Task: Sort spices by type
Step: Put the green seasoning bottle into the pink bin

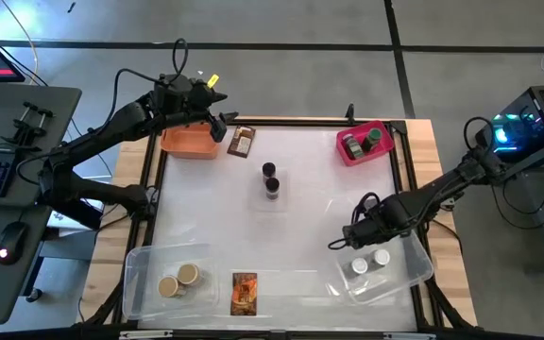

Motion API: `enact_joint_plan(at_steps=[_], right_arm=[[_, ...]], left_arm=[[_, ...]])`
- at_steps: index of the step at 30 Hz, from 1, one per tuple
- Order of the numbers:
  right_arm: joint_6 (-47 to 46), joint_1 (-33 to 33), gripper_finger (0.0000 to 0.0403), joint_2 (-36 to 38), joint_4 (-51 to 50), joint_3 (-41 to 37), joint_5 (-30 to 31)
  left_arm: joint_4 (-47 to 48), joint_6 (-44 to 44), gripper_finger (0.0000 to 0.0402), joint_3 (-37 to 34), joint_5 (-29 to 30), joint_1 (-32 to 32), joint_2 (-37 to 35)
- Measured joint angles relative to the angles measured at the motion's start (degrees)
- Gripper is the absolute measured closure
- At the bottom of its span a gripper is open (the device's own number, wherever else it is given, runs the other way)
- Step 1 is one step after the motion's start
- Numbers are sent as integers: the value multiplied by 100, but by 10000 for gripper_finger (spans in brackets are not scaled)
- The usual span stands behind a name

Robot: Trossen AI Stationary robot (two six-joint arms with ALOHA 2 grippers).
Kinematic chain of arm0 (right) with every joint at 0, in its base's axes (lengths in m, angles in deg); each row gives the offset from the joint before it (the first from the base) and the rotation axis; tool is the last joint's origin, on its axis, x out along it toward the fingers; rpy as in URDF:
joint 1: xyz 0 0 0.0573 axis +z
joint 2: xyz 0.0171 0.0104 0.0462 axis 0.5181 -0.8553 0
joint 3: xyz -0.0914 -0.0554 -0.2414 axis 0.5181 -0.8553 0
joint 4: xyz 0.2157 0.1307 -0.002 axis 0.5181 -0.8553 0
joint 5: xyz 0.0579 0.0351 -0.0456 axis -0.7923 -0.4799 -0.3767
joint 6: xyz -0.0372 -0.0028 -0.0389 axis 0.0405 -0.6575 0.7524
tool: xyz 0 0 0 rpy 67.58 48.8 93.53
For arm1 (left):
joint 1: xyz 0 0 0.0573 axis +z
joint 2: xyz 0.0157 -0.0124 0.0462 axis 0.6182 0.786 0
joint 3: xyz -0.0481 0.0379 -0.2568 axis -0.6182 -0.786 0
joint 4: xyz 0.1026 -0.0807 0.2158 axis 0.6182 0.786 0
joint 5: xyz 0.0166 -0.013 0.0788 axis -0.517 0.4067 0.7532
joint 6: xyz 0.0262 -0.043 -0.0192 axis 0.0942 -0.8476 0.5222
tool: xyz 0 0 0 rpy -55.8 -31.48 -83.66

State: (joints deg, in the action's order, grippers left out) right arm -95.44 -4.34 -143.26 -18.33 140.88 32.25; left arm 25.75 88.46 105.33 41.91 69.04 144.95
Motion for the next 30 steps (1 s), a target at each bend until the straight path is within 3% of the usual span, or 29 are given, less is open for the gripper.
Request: enact_joint_plan(at_steps=[12, 17, 20, 24, 28, 30], right_arm=[[128, -731, 403, 0, 784, 0, 570], [1252, -842, 403, 39, 1168, 382, -578], [1766, -837, 403, 168, 1147, 855, -749], [2587, -1482, 403, 269, 1202, 1444, 454], [3852, -2660, 403, 244, 1219, 1788, 2043], [4466, -3360, 402, 225, 1220, 1772, 2522]], left_arm=[[1, 95, 108, 0, 2, 0, 0], [60, 98, 108, 0, 2, 0, 0], [96, 97, 108, 0, 2, 0, 0], [99, 95, 108, 0, 2, -2, 0], [98, 9, 108, 0, 1, -2, 0], [114, 3, 108, 0, 2, -2, 0]])
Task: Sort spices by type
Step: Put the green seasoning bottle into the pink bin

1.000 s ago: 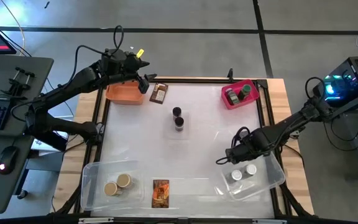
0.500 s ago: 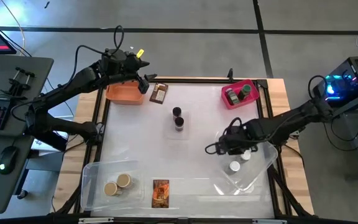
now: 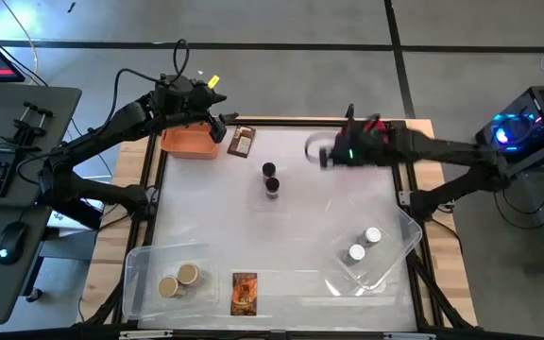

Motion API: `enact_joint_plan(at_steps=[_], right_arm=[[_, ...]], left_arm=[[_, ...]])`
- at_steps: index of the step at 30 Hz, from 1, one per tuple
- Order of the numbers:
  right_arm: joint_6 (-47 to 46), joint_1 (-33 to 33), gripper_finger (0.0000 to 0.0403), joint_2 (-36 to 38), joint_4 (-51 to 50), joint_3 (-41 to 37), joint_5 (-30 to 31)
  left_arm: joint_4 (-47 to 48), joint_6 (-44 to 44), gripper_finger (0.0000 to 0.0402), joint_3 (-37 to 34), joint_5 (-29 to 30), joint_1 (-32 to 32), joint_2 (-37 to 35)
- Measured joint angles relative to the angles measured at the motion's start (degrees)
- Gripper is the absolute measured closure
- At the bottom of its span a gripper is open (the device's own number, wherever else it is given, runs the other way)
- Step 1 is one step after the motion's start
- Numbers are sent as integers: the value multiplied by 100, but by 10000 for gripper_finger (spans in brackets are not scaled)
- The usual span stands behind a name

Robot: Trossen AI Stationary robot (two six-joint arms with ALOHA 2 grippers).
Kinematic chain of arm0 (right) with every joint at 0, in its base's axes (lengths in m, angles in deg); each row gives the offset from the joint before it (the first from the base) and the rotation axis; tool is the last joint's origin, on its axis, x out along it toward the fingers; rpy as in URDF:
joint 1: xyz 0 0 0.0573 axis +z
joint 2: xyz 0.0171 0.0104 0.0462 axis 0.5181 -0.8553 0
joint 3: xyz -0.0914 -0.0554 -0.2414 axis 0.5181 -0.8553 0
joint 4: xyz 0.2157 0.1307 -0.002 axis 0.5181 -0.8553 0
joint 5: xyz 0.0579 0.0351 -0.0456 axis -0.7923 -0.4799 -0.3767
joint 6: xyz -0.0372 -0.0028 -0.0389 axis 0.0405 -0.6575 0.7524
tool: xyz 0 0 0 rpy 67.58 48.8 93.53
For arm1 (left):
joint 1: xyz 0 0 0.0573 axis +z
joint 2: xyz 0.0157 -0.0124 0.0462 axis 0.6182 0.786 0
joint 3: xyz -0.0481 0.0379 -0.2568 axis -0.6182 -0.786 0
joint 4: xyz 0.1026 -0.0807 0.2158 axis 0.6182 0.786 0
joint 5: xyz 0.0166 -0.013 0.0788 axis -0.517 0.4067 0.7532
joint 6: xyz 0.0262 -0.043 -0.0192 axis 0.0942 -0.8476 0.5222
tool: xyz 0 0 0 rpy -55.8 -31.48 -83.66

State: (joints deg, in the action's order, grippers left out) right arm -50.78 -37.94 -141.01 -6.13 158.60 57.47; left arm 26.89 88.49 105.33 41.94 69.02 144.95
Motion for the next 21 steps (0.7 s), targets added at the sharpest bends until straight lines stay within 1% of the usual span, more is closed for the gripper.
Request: enact_joint_plan(at_steps=[2, 4, 6, 9, 12, 14, 16, 17, 19, 21], right_arm=[[706, -761, 397, -81, 5, -128, 18], [1608, -1533, 380, -263, -5, -227, -201], [2368, -2192, 352, -552, 43, -244, -321], [3360, -2959, 293, -1001, 438, -244, -382], [3698, -3458, 233, -1487, 606, -244, -343], [3745, -3731, 197, -1790, 561, -244, -713], [3880, -3975, 168, -2068, 471, -244, -1290], [3960, -4064, 156, -2195, 467, -244, -1532], [4066, -4180, 140, -2400, 456, -244, -1706], [4081, -4218, 133, -2545, 479, -244, -1512]], left_arm=[[51, -24, 108, 0, 2, 0, 0], [119, -140, 108, 0, 32, 0, 0], [146, -289, 108, 0, 51, 0, 0], [154, -499, 108, 0, 55, 0, 0], [155, -725, 108, 0, 55, 0, 0], [173, -882, 108, 0, 57, 0, 0], [227, -999, 108, 0, 59, 0, 0], [258, -1050, 108, 0, 65, 0, 0], [304, -1112, 108, 0, 70, 0, 0], [307, -1192, 108, 0, 70, 0, 0]])
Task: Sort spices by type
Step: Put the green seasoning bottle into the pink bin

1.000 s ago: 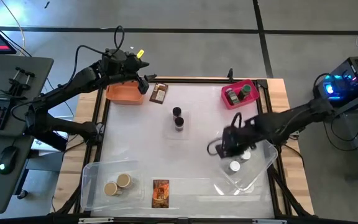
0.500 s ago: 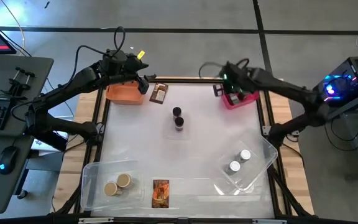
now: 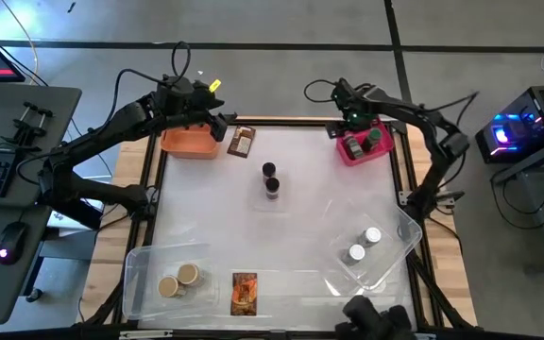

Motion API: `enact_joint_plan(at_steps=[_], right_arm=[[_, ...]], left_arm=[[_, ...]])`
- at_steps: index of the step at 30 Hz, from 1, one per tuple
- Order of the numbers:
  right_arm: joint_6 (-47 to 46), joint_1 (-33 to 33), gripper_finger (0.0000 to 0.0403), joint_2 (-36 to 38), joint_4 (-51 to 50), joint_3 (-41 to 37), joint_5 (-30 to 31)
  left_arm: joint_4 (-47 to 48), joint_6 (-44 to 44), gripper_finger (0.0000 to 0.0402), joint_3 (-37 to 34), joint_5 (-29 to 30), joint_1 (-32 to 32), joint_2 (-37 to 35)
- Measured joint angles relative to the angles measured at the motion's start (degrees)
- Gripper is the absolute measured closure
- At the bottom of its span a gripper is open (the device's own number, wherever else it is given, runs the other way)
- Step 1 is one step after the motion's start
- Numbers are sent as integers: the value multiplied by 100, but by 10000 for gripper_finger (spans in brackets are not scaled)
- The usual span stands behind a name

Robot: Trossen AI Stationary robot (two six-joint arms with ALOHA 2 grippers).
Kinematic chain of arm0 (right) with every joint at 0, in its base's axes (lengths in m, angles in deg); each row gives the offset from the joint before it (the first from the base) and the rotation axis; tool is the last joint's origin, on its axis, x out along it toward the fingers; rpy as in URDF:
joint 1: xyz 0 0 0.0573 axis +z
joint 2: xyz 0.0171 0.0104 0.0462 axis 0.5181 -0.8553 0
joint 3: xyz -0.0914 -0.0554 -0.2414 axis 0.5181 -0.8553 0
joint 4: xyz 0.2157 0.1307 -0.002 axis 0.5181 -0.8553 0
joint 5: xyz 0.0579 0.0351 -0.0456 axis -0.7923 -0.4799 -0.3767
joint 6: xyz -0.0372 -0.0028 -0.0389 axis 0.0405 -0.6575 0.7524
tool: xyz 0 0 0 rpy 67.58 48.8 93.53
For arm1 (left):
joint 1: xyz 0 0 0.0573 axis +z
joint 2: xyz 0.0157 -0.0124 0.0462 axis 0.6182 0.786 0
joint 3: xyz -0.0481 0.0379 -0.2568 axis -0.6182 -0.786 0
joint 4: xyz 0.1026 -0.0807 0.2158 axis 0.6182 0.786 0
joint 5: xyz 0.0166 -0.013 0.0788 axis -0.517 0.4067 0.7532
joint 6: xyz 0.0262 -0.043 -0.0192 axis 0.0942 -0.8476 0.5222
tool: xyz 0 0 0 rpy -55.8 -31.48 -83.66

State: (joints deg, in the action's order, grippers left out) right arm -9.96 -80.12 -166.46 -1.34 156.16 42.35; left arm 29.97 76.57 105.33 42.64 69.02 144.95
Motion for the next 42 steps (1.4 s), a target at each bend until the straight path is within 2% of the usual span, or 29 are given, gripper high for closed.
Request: enact_joint_plan(at_steps=[7, 16, 28, 31, 39, 42], right_arm=[[-41, 1, 131, -288, -3, 0, 442], [45, -136, 130, -681, -204, 4, 117], [219, -126, 130, -994, -345, 31, 246], [571, -129, 130, -998, -417, 24, 152], [1975, 23, 130, -916, -313, 304, 659], [2128, 28, 130, -936, -270, 369, 511]], left_arm=[[2, -118, 108, 0, 13, 0, 0], [74, -135, 108, 0, 20, 0, 0], [78, -204, 108, 0, 17, 0, 0], [76, -227, 108, 0, 16, 0, 0], [71, -222, 108, 0, 15, 0, 0], [73, -225, 108, 0, 15, 0, 0]])
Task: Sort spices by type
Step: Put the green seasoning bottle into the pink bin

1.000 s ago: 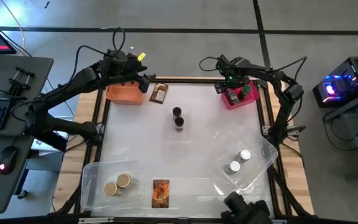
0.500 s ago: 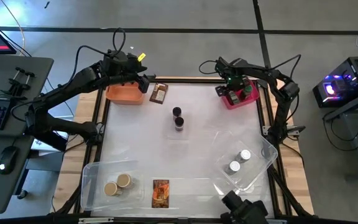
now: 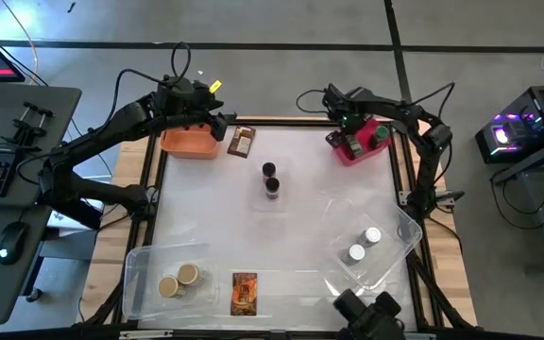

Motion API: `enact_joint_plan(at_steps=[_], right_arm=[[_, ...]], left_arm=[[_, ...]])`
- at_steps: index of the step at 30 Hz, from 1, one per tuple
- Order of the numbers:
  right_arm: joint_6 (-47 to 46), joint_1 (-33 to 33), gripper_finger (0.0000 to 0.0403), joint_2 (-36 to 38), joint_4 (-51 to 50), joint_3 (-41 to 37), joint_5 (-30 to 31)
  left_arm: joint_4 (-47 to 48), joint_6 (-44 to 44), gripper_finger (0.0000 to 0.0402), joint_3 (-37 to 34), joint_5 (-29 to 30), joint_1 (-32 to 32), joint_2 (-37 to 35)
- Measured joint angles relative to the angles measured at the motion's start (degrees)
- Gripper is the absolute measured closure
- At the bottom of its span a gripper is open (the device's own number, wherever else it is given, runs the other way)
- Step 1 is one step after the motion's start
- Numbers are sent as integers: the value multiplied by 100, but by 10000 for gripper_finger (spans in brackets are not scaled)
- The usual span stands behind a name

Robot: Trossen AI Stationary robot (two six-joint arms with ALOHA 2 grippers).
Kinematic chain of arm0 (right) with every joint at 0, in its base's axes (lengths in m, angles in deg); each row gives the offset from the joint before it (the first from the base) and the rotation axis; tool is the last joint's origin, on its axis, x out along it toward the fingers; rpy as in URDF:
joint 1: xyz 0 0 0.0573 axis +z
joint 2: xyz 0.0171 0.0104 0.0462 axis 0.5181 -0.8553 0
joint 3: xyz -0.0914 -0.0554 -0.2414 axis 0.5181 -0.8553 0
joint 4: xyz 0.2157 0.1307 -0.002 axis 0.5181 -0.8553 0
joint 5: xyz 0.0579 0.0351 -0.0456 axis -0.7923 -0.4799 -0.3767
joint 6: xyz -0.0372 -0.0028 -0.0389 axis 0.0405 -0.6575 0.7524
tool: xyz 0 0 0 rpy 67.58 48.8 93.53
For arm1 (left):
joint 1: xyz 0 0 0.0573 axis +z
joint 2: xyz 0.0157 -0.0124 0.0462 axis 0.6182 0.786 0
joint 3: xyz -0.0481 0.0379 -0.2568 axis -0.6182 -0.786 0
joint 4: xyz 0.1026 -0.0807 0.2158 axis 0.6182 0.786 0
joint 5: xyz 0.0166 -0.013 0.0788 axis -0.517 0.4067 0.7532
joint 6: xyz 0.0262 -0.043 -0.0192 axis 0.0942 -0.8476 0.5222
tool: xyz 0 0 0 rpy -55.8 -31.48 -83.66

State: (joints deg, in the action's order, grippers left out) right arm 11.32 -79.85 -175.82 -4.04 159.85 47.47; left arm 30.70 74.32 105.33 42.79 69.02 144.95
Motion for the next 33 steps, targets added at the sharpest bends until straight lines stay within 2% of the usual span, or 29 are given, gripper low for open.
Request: enact_joint_plan(at_steps=[7, 13, 15, 20, 23, 27, 33], right_arm=[[-376, -96, 130, -146, -95, 2, -211], [-1305, -125, 130, -327, -151, 7, -526], [-1347, -131, 130, -384, -146, 9, -743], [-1463, -118, 132, -534, -152, 31, -827], [-1451, -120, 154, -538, -134, 31, -840], [-1402, -111, 210, -551, -232, 77, -779], [-1386, -109, 210, -556, -438, 206, -669]], left_arm=[[24, -49, 108, 0, -4, 0, 0], [25, -49, 108, 0, -4, 2, 0], [27, -47, 108, 0, -4, 0, 0], [31, -47, 108, 0, -3, 0, 0], [34, -47, 108, 0, -2, 1, 0], [31, -38, 108, 0, -2, 1, 0], [31, 60, 108, 0, 0, 0, 0]])
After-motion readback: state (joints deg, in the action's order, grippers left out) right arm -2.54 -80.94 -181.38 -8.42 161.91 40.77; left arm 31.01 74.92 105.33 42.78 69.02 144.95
